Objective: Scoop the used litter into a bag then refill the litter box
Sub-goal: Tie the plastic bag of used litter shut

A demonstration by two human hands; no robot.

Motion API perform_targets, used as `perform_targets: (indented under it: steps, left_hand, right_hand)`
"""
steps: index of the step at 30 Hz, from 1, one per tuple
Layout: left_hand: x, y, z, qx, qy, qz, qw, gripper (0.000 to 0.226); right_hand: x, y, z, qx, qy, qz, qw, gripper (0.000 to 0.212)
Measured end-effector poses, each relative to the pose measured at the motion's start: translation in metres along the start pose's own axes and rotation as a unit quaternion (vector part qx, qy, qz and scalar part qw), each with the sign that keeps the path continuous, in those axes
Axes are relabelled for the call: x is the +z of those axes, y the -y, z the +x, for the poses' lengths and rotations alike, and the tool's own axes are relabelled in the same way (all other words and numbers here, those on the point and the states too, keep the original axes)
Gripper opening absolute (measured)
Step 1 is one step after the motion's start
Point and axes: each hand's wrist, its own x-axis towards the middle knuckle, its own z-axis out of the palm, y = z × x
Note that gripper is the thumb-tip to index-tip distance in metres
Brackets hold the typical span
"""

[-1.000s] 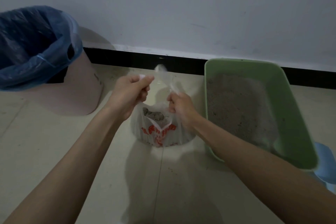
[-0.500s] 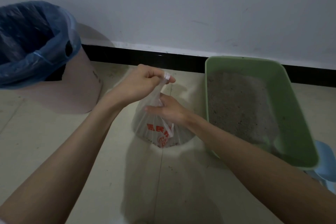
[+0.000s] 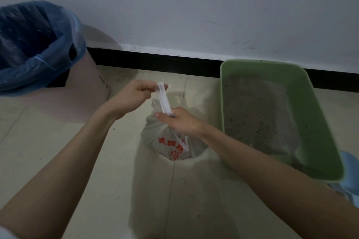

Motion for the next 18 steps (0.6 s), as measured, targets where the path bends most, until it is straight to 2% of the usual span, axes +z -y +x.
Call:
perform_targets:
  steps: [3,5,7,9,12,14,16,18]
  left_hand:
    - [0.0,0.012,-0.006,0.002,0.083,-0.035,0.996,0.052]
    - [0.001,0.02,-0.007,0.006,0.106,-0.029,0.994,0.053]
    - [0.002,0.028,-0.007,0.026,0.07,0.009,0.997,0.048]
    - [0.001,0.032,-0.01,0.055,0.012,0.017,0.998,0.032]
    - [0.001,0.031,-0.021,0.078,-0.059,-0.03,0.995,0.022]
    - [0.007,0.027,-0.031,0.096,-0.089,-0.065,0.989,0.02]
    - [0.019,0.022,-0.039,0.107,-0.085,-0.102,0.985,0.02]
    - [0.031,0.019,-0.047,0.109,-0.033,-0.128,0.985,0.016]
  right_hand:
    - [-0.002,0.0,-0.001,0.012,-0.012,0.03,0.999,0.029]
    - [-0.004,-0.001,-0.002,0.014,-0.016,0.057,0.998,0.036]
    - [-0.006,-0.002,-0.002,0.011,-0.014,0.077,0.997,0.046]
    - [-0.009,-0.004,-0.001,0.018,-0.023,0.083,0.996,0.05]
    - [-0.016,-0.007,0.003,0.058,-0.072,0.122,0.988,0.049]
    - [-0.019,-0.007,0.006,0.104,-0.092,0.203,0.969,0.044]
    - [-0.021,-0.007,0.008,0.137,-0.092,0.269,0.949,0.041]
    - [-0.026,-0.006,0.007,0.152,-0.082,0.311,0.935,0.034]
